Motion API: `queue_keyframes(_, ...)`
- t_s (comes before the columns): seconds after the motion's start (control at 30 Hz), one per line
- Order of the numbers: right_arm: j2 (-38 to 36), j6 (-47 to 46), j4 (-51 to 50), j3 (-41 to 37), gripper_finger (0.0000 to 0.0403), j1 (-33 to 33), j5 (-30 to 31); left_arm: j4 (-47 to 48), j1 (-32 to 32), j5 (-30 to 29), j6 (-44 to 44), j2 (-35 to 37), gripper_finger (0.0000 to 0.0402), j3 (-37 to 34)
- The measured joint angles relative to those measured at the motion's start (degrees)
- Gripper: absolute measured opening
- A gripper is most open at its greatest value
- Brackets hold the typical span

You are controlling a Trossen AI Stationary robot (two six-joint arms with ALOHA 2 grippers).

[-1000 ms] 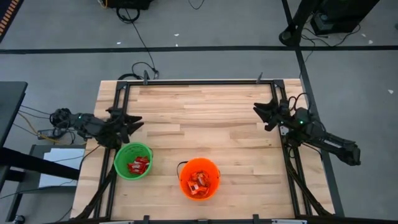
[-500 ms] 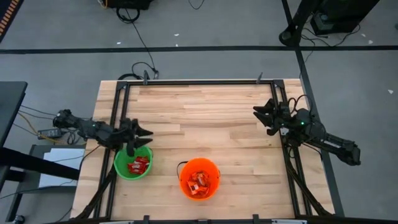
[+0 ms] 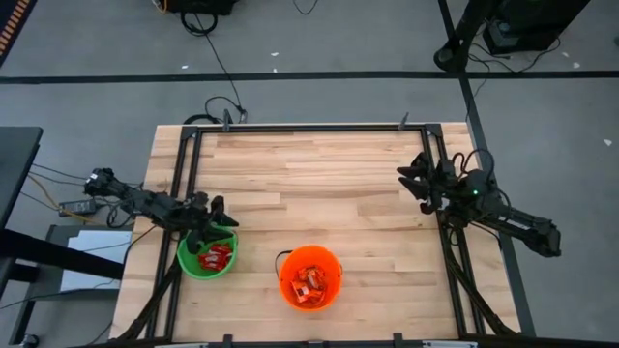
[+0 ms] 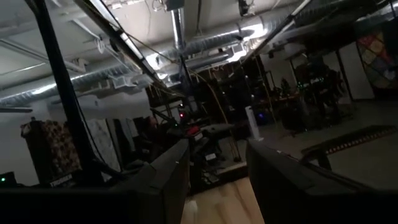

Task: Sort candy by brand, put in halloween buckets
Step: Return to Home Position

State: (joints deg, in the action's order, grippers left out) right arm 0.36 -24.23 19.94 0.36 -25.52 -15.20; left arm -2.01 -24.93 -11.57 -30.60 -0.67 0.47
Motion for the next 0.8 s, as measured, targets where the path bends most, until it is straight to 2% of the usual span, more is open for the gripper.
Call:
queue_keyframes(0.23, 0.0, 0.46, -2.01, 0.0, 0.017, 0.0, 1.79, -0.58, 0.91, -5.31, 2.78, -0.02, 0.0202, 0.0)
queue_keyframes(0.43, 0.0, 4.91, -6.34, 0.0, 0.017, -1.3, 13.13, -1.41, 5.75, -14.89, 8.37, -1.28, 0.0202, -0.02)
queue_keyframes(0.67, 0.0, 4.94, -6.36, 0.0, 0.017, -4.85, 14.11, -1.5, 17.48, -17.1, 10.98, -5.69, 0.0202, -0.02)
queue_keyframes(0.8, 0.0, 6.02, -6.54, 0.0, 0.017, -8.27, 17.49, -1.5, 26.01, -17.08, 10.9, -9.54, 0.0202, -0.02)
